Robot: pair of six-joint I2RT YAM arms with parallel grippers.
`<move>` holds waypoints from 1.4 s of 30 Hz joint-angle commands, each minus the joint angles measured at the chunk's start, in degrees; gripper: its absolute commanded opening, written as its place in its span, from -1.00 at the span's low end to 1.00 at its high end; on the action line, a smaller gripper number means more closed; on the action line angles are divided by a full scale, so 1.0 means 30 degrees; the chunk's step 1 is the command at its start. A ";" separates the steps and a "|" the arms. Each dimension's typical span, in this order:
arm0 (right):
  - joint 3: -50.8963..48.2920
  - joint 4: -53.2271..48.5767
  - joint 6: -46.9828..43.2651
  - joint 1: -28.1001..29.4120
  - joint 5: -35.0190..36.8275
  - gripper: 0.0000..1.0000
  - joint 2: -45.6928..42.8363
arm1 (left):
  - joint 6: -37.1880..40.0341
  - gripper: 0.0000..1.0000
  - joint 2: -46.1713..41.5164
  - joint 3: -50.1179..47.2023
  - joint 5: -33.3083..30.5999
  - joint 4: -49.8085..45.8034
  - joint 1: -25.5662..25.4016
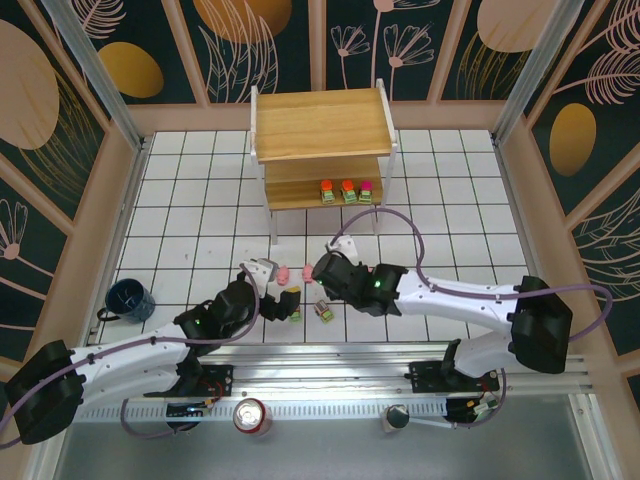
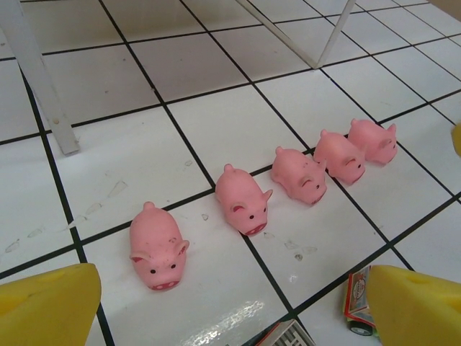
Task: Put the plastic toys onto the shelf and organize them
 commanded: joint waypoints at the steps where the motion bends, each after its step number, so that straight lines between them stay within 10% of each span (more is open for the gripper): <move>1: -0.0728 0.0131 0.0314 0.0789 -0.0357 -0.10 -0.0310 | -0.0698 0.89 0.0094 0.0652 -0.0013 -0.0837 -0.0158; 42: -0.1798 0.2988 -0.1289 0.2451 -0.2196 -0.03 0.4781 | -0.1881 0.87 -0.0410 0.1674 -0.0717 -0.4644 -0.0508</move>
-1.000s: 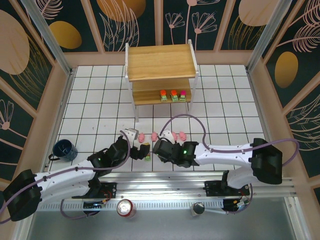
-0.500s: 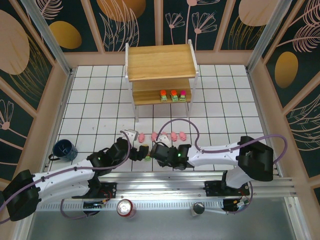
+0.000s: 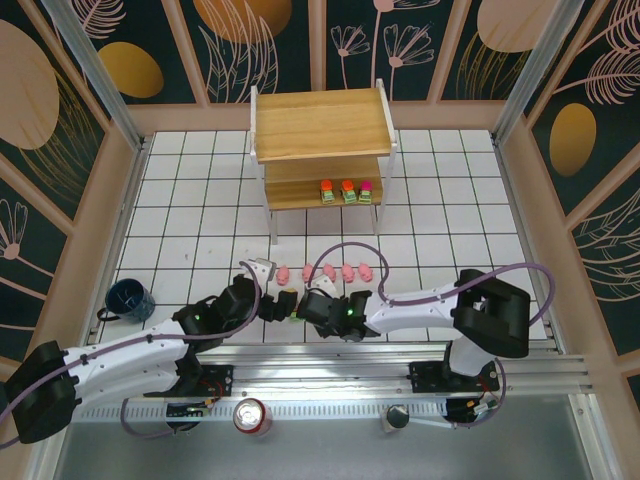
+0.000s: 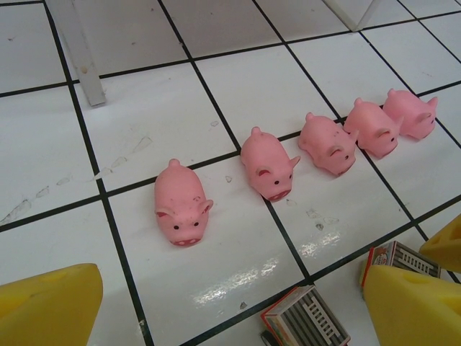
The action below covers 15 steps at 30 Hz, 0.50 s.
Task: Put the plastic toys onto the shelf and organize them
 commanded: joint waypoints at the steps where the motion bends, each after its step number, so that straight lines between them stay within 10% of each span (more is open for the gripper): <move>1: 0.0141 0.0212 -0.0436 -0.0092 0.0077 -0.04 0.0470 | -0.0098 0.87 -0.0193 0.0117 0.0137 -0.0108 -0.0153; 15: 0.0347 0.0183 -0.0702 -0.0069 0.0326 -0.19 0.0974 | -0.0104 0.87 -0.0054 0.0115 0.0047 -0.0038 -0.0145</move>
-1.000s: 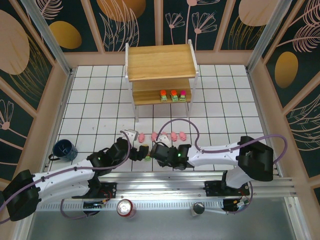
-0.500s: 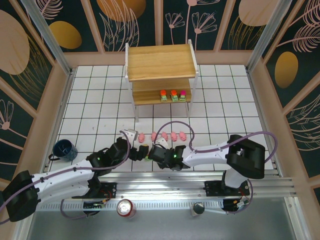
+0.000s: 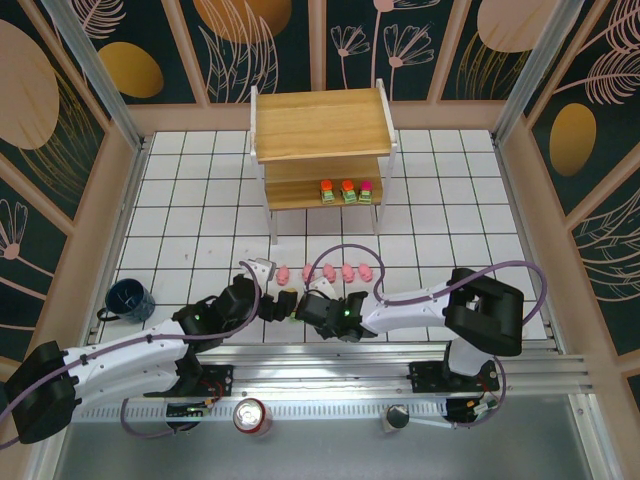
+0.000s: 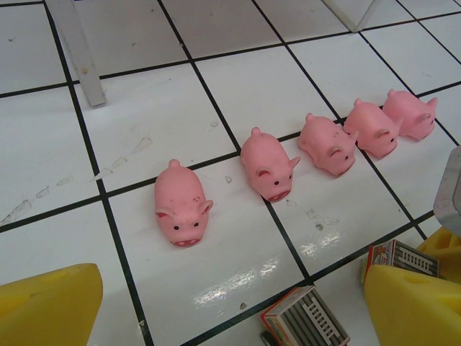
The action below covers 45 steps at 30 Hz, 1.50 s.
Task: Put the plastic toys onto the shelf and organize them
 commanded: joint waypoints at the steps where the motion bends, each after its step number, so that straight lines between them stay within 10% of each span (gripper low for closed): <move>1: 0.0305 -0.0021 -0.0351 -0.0086 0.0310 -0.21 0.0420 | -0.0104 0.87 -0.0032 0.0115 0.0055 -0.0034 -0.0153; 45: 0.6704 -0.3098 0.0422 -0.4329 0.3605 -0.42 -0.2897 | 0.2298 0.88 0.2800 0.0833 0.0816 0.2699 -0.0153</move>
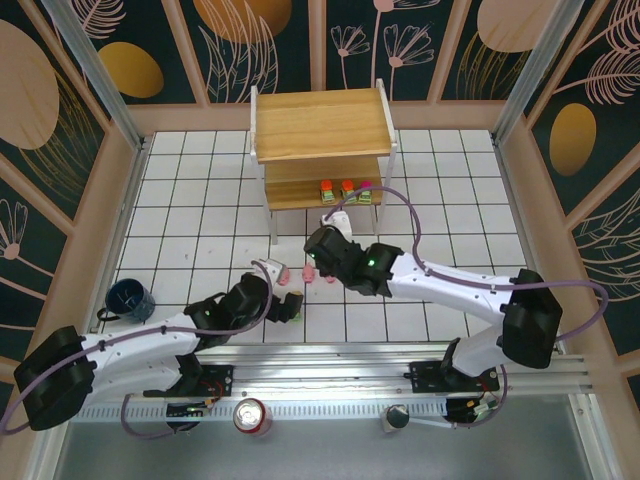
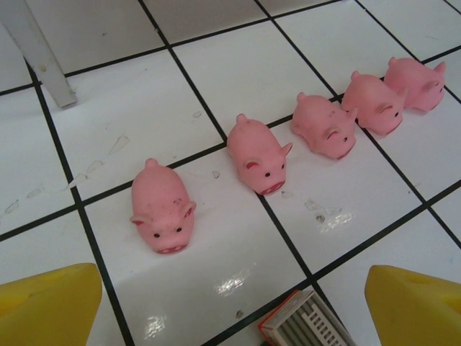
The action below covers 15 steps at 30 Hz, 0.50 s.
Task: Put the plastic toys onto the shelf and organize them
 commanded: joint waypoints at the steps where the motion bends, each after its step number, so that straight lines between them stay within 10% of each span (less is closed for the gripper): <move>1: 0.1261 0.0044 -0.0343 -0.0237 0.0846 -0.41 0.0699 | 0.0845 0.88 0.0338 0.0448 0.0237 0.1374 -0.0152; 15: 0.5270 0.0232 -0.0802 -0.1103 0.1331 -0.43 0.3271 | 0.2441 0.88 0.1486 -0.0111 0.0413 0.4707 -0.0153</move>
